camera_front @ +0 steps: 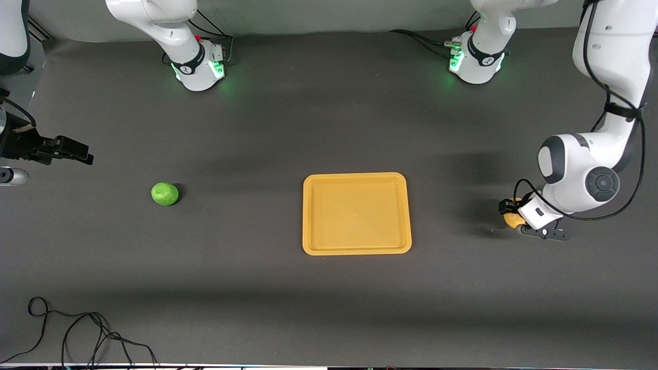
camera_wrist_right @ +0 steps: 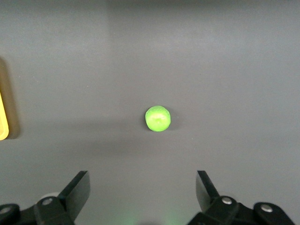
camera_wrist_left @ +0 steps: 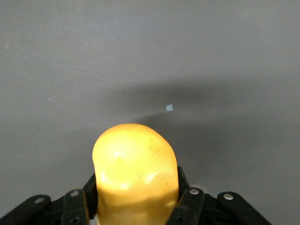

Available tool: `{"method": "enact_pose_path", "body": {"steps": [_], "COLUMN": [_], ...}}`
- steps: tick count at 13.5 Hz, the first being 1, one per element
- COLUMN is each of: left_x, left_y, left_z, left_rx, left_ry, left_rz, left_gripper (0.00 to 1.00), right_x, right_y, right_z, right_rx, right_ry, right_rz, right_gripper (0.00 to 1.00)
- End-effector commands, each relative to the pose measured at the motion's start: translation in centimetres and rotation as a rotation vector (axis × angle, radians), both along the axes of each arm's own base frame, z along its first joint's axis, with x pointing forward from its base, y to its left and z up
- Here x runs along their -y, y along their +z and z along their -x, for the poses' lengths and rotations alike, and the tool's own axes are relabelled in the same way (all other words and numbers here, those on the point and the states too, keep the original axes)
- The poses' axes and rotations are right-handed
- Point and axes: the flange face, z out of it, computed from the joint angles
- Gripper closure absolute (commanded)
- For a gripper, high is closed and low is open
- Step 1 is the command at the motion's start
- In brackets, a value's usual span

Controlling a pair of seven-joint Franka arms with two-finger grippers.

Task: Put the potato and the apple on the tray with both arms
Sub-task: 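Carry the potato with the left gripper over the yellow tray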

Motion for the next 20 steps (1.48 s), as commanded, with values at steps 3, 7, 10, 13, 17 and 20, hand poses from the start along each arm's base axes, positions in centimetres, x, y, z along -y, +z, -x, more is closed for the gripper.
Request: {"method": "enact_pose_path", "body": {"steps": [3, 7, 10, 13, 17, 20], "left_x": [14.7, 27.6, 33.4, 33.7, 33.7, 33.8], "left_y": [6.1, 4.5, -1.2, -4.0, -3.8, -3.6], "left_z": [-1.5, 1.0, 2.8, 3.1, 2.9, 2.8], "left_rx": [0.036, 0.090, 0.065, 0.059, 0.064, 0.065], "left_ry": [0.106, 0.027, 0.001, 0.015, 0.005, 0.008], "left_rz": [0.034, 0.067, 0.065, 0.061, 0.051, 0.048], "left_gripper": [0.56, 0.53, 0.50, 0.50, 0.01, 0.00], "right_x": [0.0, 0.0, -0.1, -0.2, -0.2, 1.7], "right_y": [0.5, 0.5, -2.6, -6.9, -16.1, -19.5], "right_z": [-0.1, 0.3, 3.1, 4.6, 5.4, 5.8], "right_rx": [0.013, 0.027, 0.071, 0.102, 0.136, 0.118], "right_ry": [-0.013, -0.013, -0.019, -0.022, -0.026, -0.057], "right_rz": [-0.003, -0.007, -0.032, -0.036, -0.030, -0.028], "right_gripper": [0.00, 0.00, 0.00, 0.00, 0.00, 0.00]}}
